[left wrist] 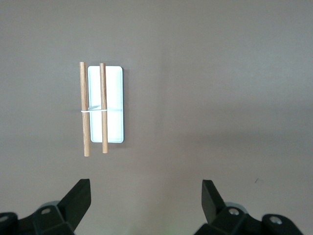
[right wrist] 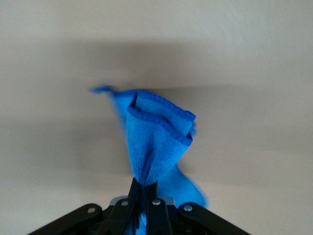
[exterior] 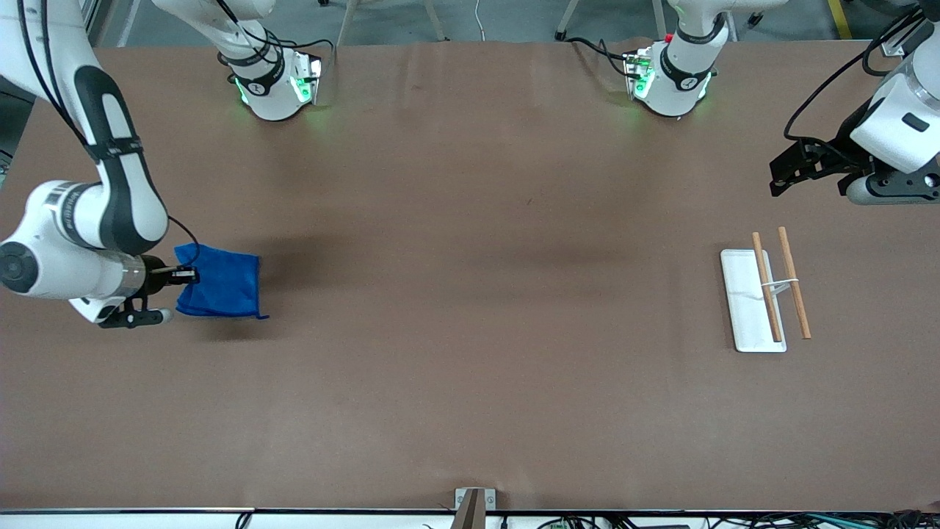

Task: Right arm passes towel to left arm to hang
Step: 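Lift the towel with the right gripper toward the table middle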

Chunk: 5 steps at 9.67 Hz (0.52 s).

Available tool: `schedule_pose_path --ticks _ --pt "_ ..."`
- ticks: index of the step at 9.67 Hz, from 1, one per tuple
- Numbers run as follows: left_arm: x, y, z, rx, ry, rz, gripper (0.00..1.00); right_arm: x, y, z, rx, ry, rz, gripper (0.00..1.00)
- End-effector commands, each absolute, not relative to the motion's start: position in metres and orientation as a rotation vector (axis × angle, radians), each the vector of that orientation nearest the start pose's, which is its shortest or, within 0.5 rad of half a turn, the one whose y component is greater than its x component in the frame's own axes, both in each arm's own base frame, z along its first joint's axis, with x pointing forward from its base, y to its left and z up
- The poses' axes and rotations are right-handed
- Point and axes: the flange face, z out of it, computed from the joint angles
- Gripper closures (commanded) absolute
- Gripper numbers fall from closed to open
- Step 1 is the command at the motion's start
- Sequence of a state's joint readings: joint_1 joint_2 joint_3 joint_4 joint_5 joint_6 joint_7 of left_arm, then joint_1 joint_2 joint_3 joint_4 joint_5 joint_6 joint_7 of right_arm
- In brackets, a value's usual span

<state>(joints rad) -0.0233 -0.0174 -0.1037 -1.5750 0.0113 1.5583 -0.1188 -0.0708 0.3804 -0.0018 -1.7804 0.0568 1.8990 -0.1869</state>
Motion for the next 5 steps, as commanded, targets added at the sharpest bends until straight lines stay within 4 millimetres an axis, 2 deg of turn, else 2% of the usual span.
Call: schedule_pose_path --ticks 1,3,4,5 --pt "0.547 -0.069 0.614 -3.125 0.003 0.045 0.00 0.627 0.037 0.360 -3.033 -0.099 0.354 0.99" --pt "0.550 -0.069 0.610 -3.125 0.003 0.057 0.00 0.629 0.122 0.390 -3.002 -0.176 0.264 0.99" --pt "0.550 -0.069 0.610 -3.125 0.003 0.055 0.00 0.625 0.156 0.397 -2.896 -0.180 0.243 0.99" --pt "0.551 -0.069 0.609 -3.125 0.003 0.057 0.00 0.625 0.178 0.403 -2.712 -0.096 0.224 0.99"
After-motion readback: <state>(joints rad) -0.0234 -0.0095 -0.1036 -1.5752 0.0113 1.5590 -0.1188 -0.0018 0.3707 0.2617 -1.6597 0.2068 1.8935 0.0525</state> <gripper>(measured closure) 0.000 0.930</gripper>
